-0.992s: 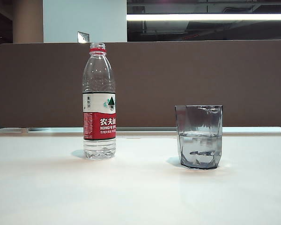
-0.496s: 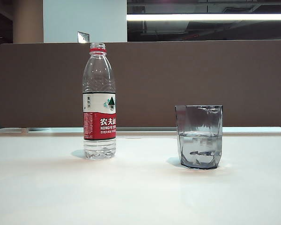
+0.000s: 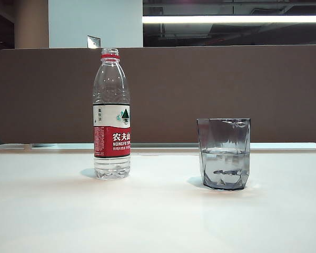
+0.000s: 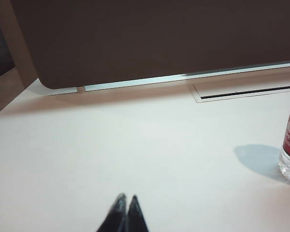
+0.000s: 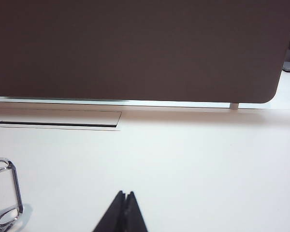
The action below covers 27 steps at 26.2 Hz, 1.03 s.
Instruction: Pick up the mineral water bottle with the left hand on the table and pour water into the mug until it's half full.
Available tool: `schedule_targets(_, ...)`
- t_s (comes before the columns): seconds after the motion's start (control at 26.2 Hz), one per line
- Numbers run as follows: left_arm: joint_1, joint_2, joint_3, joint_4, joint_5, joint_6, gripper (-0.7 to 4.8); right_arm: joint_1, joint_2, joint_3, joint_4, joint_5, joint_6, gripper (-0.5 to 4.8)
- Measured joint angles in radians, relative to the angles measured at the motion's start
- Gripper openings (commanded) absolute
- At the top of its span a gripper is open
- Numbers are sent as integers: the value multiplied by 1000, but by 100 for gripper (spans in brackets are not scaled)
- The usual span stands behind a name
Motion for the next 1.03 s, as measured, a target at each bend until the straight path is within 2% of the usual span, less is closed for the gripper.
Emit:
schedule_targets(0.31,0,0,0,0,0,0,-6,0,0,0,0,0,1,-8)
schedule_targets(0.5,0,0,0,0,0,0,-6,0,0,0,0,0,60,-8)
schedule_targets(1.03,0,0,0,0,0,0,-6,0,0,0,0,0,60,-8)
